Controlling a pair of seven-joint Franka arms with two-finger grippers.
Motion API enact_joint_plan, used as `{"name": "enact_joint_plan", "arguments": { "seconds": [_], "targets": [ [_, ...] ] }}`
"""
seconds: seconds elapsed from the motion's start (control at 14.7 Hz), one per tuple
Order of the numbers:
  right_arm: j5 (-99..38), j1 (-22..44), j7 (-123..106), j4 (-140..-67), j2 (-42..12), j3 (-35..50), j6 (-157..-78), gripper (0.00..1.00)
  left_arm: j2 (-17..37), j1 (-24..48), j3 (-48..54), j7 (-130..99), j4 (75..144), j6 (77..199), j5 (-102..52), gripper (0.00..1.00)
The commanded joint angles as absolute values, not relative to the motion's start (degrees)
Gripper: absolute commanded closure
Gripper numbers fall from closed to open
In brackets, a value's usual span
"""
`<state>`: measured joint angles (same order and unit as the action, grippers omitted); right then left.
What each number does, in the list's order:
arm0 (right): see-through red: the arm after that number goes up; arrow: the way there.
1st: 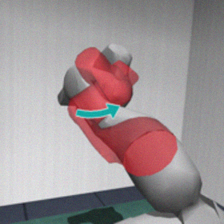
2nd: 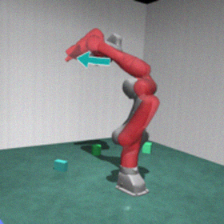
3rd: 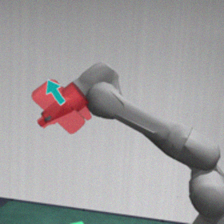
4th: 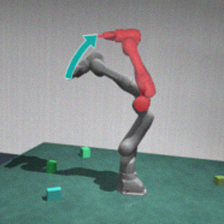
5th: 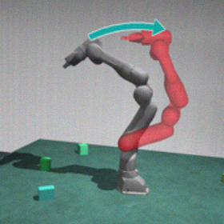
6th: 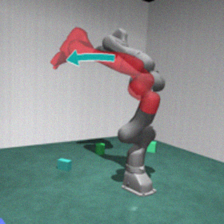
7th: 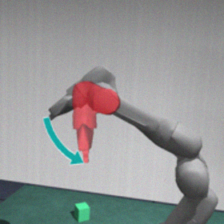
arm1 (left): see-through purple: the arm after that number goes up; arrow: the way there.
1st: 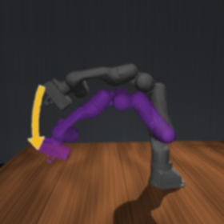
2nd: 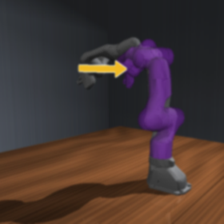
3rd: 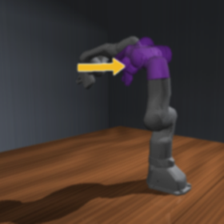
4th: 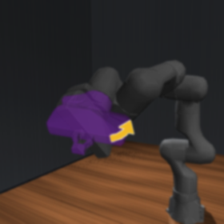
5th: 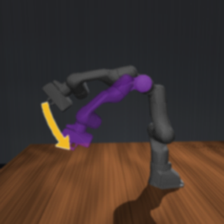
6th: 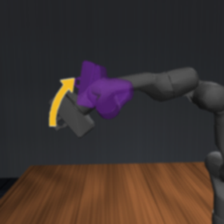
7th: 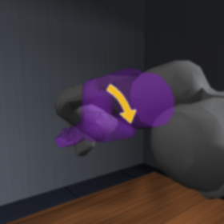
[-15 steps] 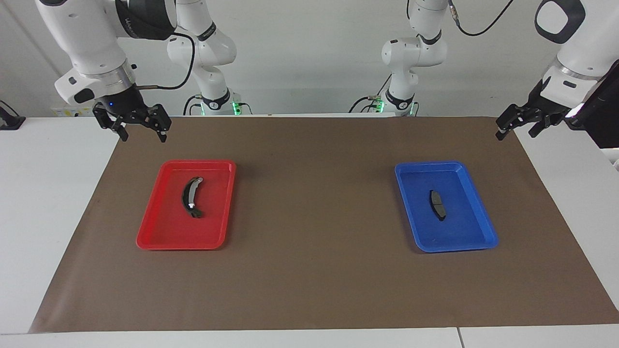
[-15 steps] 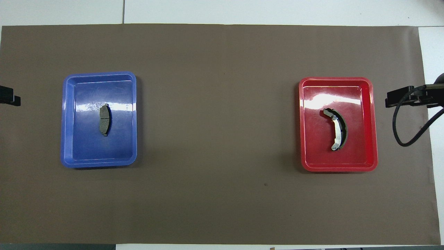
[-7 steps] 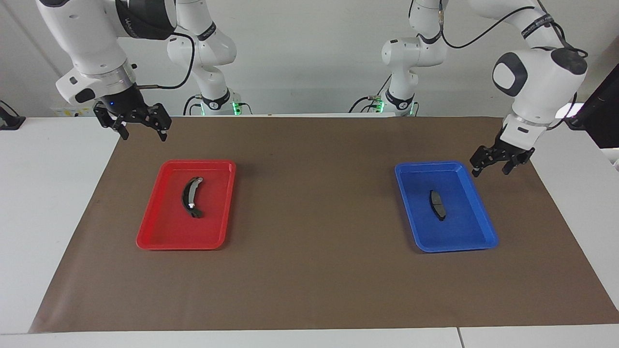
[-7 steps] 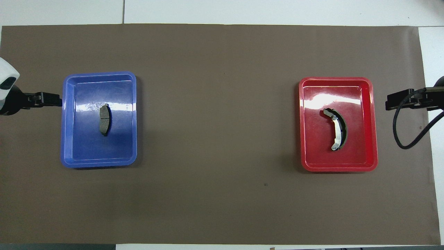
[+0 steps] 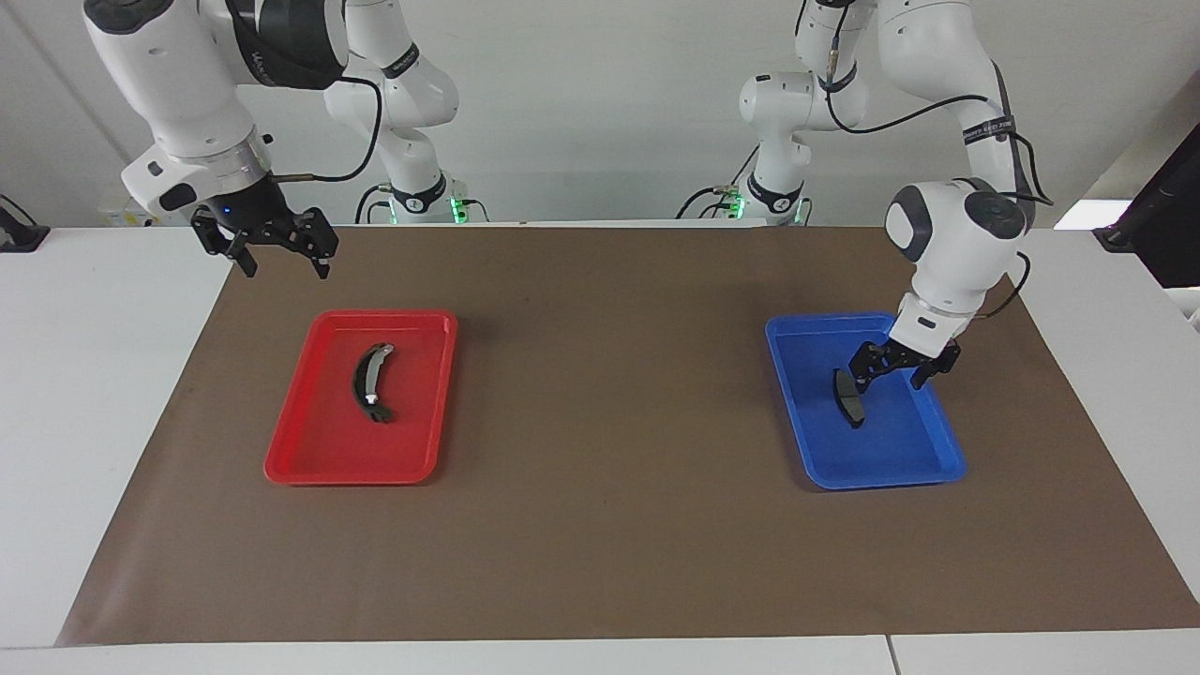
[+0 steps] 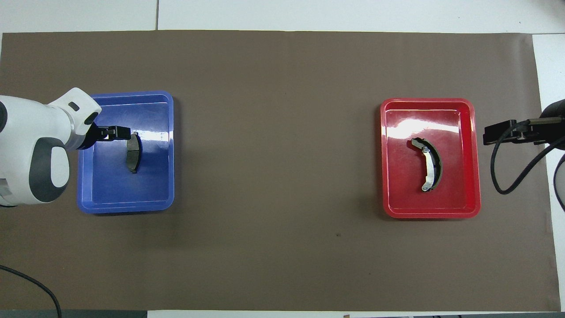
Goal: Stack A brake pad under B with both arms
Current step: 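Reach the left gripper to the pad while the right gripper reaches the shoe, then grasp the small pad with the left gripper while the right gripper grasps the shoe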
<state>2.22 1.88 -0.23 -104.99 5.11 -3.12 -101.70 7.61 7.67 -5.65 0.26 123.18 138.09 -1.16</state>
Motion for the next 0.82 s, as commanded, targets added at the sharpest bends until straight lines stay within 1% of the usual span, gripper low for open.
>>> {"name": "enact_joint_plan", "arguments": {
  "seconds": [0.0, 0.2, 0.27, 0.41, 0.61, 0.68, 0.75],
  "targets": [
    [1.7, 1.1, -3.9, -117.8, 6.3, -2.9, -114.3, 0.00, 7.7, 8.4, -6.2, -0.7, 126.8, 142.7, -0.3, 0.01],
    [1.4, 1.2, -4.3, -127.4, 2.1, -2.9, -131.7, 0.00, 9.3, 8.8, -6.1, -0.8, 126.8, 142.9, -0.3, 0.01],
    [1.1, 1.3, -4.4, -129.7, 0.9, -2.9, -136.2, 0.00, 10.6, 9.4, -6.1, -0.8, 126.8, 143.3, -0.3, 0.01],
    [1.1, 1.3, -4.6, -132.2, -0.4, -2.9, -139.9, 0.00, 11.8, 9.8, -6.1, -0.8, 126.8, 145.3, -0.3, 0.01],
    [1.0, 1.1, -9.4, -132.8, -3.9, -2.9, -142.7, 0.00, 11.8, 10.4, -6.1, -0.8, 126.8, 144.6, -0.3, 0.01],
    [1.0, 1.1, -9.7, -133.8, -4.0, -2.9, -144.0, 0.00, 11.7, 10.4, -6.2, -0.8, 126.8, 144.2, -0.3, 0.07],
    [1.0, 1.0, -9.7, -134.4, -4.5, -2.9, -145.3, 0.00, 11.6, 10.4, -6.1, -0.7, 126.8, 143.4, -0.3, 0.25]
  ]
}}
